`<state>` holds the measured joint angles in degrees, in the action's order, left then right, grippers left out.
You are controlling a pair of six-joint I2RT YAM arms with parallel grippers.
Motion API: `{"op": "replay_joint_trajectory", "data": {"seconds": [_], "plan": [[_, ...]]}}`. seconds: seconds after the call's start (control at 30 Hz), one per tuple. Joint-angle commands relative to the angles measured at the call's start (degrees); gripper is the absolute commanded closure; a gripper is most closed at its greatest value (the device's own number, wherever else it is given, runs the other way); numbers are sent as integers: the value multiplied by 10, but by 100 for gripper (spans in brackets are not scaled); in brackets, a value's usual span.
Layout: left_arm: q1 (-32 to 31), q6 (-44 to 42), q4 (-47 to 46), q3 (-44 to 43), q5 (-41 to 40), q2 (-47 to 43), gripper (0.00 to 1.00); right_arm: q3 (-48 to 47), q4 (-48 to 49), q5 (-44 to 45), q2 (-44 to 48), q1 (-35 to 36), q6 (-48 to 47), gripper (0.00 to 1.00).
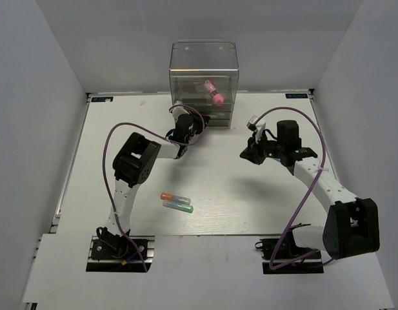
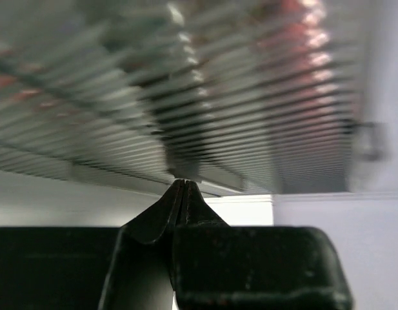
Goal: Sort the stationery into containers
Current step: Close the drawer, then open the drawer
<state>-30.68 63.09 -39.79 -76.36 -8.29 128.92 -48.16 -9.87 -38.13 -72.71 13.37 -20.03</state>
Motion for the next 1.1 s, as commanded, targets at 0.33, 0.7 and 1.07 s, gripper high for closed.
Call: {"op": "replay_joint_trajectory", "data": {"seconds": [0.33,0.7,1.07], "plan": [[16,12,-52,33,0,1,79,11,13,-25,-10,-29,-10,78],[21,52,-90,65,-5,1,37,13,12,-36,-6,-43,-9,75],[32,69,-60,15,-28,31,43,14,9,-48,-9,-59,-13,75]]}}
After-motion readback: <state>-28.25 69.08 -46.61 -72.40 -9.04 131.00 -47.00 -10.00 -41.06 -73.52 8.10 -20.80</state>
